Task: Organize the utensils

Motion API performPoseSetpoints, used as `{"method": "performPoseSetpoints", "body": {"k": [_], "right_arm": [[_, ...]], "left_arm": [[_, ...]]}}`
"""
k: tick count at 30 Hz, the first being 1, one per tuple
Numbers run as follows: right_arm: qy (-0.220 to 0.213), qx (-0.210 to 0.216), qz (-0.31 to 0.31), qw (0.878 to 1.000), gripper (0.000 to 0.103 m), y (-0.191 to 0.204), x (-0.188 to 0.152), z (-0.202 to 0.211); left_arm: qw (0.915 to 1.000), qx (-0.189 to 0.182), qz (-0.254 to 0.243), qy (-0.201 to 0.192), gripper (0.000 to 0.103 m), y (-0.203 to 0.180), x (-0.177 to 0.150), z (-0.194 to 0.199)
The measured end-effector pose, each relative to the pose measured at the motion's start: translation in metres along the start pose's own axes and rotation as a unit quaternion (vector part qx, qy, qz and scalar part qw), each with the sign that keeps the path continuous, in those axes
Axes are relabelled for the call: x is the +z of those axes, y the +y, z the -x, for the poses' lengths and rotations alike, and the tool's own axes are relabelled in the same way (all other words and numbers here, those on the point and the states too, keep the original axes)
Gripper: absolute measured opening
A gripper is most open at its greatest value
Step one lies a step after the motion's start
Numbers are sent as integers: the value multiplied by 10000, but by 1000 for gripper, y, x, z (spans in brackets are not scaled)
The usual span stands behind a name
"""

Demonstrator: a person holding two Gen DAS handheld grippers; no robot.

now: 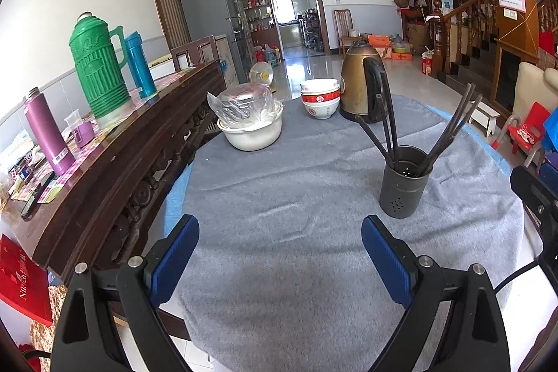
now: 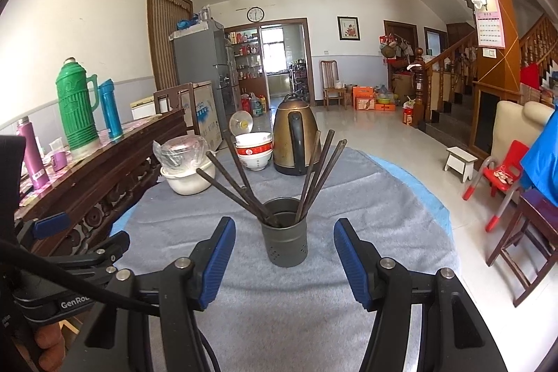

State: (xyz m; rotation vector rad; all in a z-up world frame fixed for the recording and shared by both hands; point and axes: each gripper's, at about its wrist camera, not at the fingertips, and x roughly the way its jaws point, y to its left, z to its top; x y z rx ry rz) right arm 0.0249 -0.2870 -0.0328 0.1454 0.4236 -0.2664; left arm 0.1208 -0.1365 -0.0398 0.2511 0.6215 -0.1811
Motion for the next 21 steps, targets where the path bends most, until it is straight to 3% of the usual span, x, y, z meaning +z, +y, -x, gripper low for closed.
{"method": "performPoseSetpoints", "body": {"k": [21], "right_arm": [[83, -52, 169, 9998, 63, 5, 6, -48]], "left_arm": [[9994, -3, 94, 335, 94, -3, 8, -49]]}}
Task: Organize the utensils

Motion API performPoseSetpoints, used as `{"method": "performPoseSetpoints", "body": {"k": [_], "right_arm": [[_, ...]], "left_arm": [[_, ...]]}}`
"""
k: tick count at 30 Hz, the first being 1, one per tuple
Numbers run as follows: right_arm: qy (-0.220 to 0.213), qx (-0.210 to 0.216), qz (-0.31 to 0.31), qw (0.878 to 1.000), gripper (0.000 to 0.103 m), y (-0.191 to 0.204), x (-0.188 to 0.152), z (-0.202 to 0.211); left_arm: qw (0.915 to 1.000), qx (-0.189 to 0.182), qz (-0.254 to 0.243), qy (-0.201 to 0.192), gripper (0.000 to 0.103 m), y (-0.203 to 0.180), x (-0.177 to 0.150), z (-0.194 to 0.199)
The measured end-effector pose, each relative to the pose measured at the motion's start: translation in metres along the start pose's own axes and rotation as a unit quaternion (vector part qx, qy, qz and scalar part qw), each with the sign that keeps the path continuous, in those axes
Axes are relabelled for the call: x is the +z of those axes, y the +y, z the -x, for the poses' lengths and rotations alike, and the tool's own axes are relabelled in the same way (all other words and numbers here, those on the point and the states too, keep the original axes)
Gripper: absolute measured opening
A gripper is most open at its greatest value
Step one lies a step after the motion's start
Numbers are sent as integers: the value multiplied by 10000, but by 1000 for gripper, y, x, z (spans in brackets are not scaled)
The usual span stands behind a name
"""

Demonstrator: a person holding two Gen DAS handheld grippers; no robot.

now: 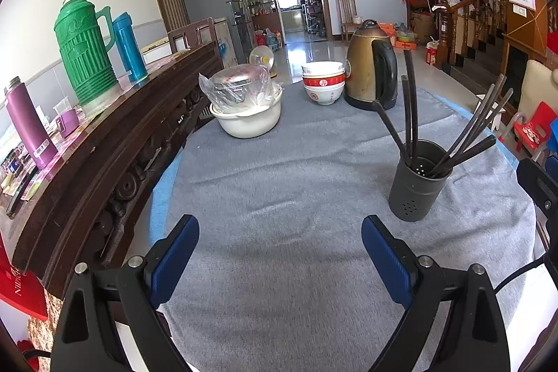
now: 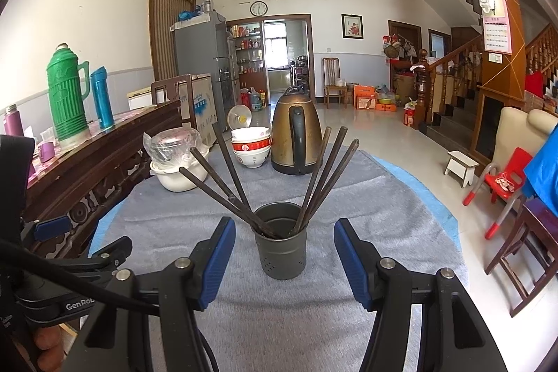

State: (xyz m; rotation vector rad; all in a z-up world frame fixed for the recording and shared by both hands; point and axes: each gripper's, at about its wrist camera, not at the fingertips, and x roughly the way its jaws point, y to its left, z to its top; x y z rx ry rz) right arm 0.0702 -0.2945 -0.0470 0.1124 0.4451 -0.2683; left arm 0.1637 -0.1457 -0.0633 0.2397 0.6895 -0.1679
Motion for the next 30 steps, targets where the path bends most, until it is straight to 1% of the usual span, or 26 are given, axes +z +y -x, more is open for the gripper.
{"method": "performPoseSetpoints", "body": {"k": [7, 13, 23, 30], "right_arm": [[38, -42, 56, 10000, 63, 5, 2, -8], [9, -71, 64, 10000, 63, 7, 4, -4], [-69, -96, 125, 9999, 63, 15, 4, 15], [-176, -55, 111, 9998, 63, 17, 3, 36]], "left_arm": [[10000, -27, 31, 17, 94, 2, 1, -6], [10000, -51, 41, -3, 94, 3, 1, -4], [9997, -94, 139, -164, 94, 12, -2, 17], [9993, -76, 155, -331, 94, 15, -5, 38]]}}
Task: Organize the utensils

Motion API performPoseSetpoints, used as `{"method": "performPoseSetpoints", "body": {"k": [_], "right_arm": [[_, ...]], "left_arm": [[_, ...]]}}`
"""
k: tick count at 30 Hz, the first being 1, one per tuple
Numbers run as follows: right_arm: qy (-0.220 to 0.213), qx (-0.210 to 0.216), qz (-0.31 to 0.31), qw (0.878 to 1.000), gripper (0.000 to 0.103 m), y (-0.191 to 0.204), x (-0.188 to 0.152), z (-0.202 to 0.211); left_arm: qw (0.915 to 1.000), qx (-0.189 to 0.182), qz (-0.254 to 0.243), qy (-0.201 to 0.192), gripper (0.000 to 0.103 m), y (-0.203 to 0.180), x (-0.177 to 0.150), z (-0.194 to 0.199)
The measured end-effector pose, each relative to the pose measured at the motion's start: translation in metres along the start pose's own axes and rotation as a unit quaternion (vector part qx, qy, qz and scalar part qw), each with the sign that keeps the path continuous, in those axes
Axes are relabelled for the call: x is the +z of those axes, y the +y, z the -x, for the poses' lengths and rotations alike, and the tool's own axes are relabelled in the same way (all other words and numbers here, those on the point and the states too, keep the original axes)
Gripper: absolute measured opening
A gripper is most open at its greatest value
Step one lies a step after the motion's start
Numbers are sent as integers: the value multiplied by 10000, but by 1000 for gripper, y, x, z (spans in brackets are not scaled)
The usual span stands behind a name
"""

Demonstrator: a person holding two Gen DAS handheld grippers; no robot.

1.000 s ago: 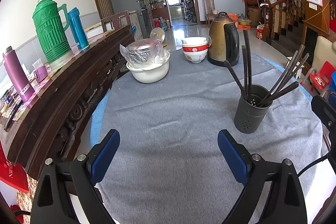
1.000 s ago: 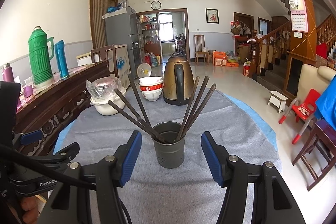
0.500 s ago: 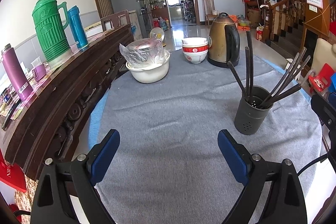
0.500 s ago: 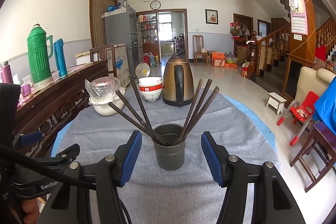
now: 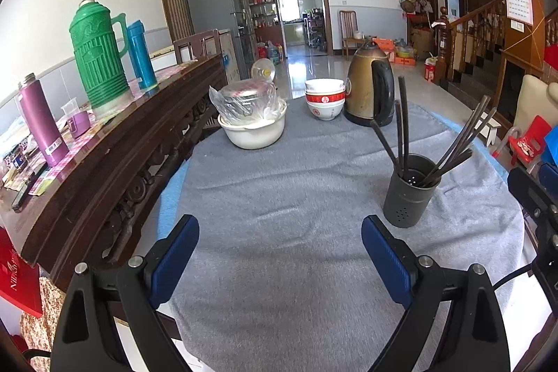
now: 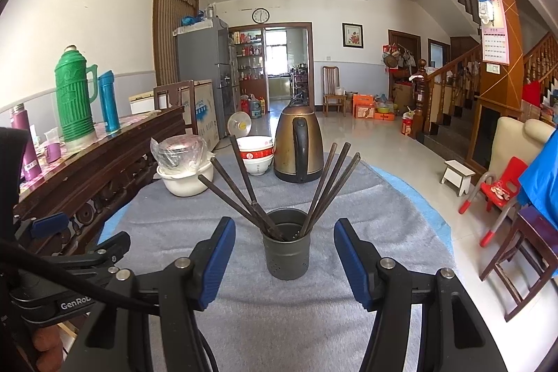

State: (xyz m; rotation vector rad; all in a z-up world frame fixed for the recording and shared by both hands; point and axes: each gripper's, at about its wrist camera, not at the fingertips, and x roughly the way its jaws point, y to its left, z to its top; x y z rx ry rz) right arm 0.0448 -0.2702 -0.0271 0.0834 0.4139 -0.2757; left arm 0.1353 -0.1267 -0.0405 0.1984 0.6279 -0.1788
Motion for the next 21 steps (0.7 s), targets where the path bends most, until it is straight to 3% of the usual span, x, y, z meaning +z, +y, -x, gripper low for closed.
{"method": "performPoseSetpoints", "body": {"k": [21], "right_arm": [[-346, -22, 9, 9994, 64, -5, 6, 51]], "left_arm": [[9983, -16, 13, -574, 94, -2, 3, 64]]}}
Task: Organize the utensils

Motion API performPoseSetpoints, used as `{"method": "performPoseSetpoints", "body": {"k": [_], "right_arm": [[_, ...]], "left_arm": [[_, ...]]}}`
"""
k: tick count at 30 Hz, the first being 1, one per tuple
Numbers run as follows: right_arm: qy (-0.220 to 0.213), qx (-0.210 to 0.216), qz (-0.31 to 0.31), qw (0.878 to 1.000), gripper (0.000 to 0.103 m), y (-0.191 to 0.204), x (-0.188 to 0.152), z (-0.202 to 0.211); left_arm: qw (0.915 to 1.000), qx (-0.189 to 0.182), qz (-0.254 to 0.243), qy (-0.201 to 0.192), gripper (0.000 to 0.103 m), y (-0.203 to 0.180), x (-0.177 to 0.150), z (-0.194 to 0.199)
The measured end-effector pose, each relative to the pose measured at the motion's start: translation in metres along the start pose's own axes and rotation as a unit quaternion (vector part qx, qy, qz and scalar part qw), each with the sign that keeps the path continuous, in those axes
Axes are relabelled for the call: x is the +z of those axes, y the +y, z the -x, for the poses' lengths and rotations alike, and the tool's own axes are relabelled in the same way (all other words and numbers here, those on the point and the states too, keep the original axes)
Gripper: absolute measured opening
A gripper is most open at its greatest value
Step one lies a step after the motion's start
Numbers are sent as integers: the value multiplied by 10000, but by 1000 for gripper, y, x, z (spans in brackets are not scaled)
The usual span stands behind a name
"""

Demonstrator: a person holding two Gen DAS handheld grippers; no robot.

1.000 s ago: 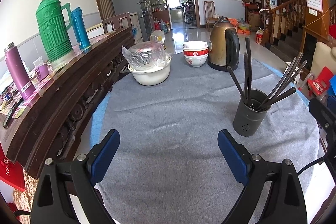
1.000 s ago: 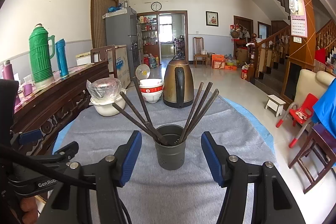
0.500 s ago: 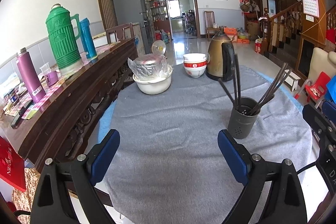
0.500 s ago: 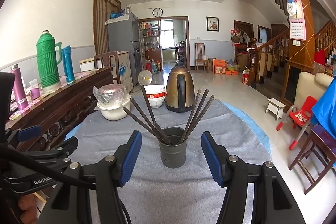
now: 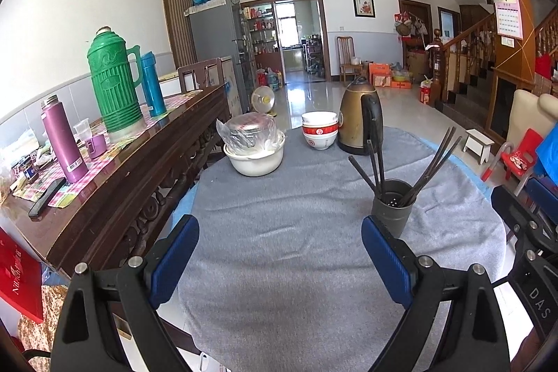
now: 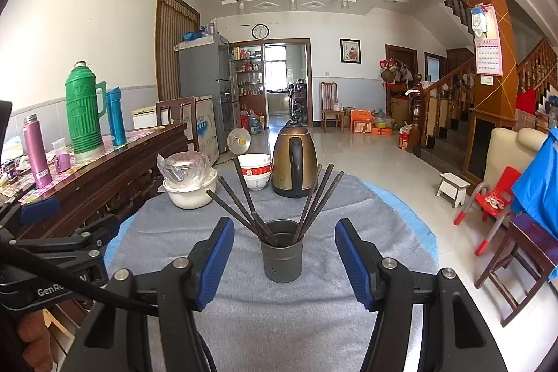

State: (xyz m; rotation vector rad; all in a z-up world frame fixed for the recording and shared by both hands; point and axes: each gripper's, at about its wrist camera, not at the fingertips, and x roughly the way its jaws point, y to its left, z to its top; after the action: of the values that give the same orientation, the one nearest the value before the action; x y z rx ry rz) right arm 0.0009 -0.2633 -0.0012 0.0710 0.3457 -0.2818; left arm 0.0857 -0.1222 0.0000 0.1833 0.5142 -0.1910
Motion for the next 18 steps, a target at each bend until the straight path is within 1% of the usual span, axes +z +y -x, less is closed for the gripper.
{"method": "performPoseSetpoints", "body": {"k": [5, 9, 15, 18], "right_arm": [[33, 0, -4, 10000, 64, 1, 0, -1], [123, 1, -18, 9999, 64, 0, -1, -7], [323, -39, -92, 9994, 64, -6, -6, -31], [449, -115, -104, 9989, 64, -11, -11, -50]], "left_arm": [[10000, 5, 16, 28, 94, 1, -1, -2], [9999, 2, 45, 122, 94, 3, -1, -11], [9995, -13, 42, 328, 94, 2, -3, -35], [9988, -33, 51, 492, 94, 3, -7, -58]]}}
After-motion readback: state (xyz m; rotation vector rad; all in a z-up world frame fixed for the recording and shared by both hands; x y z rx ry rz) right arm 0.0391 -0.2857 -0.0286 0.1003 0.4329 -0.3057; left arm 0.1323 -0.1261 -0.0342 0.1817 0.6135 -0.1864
